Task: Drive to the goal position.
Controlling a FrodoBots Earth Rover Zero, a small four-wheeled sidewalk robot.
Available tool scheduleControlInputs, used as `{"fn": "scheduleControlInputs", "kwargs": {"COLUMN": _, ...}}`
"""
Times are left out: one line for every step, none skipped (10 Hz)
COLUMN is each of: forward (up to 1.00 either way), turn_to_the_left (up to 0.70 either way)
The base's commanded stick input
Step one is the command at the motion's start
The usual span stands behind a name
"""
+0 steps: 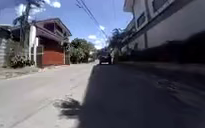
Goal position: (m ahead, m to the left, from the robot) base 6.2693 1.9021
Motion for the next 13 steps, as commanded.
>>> {"fn": "scheduleControlInputs", "kwargs": {"forward": 1.00, "turn_to_the_left": 0.02}}
{"fn": "scheduleControlInputs", "kwargs": {"forward": 1.00, "turn_to_the_left": 0.01}}
{"fn": "scheduleControlInputs", "kwargs": {"forward": 1.00, "turn_to_the_left": 0.12}}
{"fn": "scheduleControlInputs", "kwargs": {"forward": 1.00, "turn_to_the_left": 0.23}}
{"fn": "scheduleControlInputs", "kwargs": {"forward": 1.00, "turn_to_the_left": 0.10}}
{"fn": "scheduleControlInputs", "kwargs": {"forward": 1.00, "turn_to_the_left": -0.12}}
{"fn": "scheduleControlInputs", "kwargs": {"forward": 1.00, "turn_to_the_left": -0.40}}
{"fn": "scheduleControlInputs", "kwargs": {"forward": 1.00, "turn_to_the_left": -0.40}}
{"fn": "scheduleControlInputs", "kwargs": {"forward": 1.00, "turn_to_the_left": -0.20}}
{"fn": "scheduleControlInputs", "kwargs": {"forward": 1.00, "turn_to_the_left": 0.16}}
{"fn": "scheduleControlInputs", "kwargs": {"forward": 1.00, "turn_to_the_left": 0.13}}
{"fn": "scheduleControlInputs", "kwargs": {"forward": 1.00, "turn_to_the_left": 0.00}}
{"fn": "scheduleControlInputs", "kwargs": {"forward": 1.00, "turn_to_the_left": 0.00}}
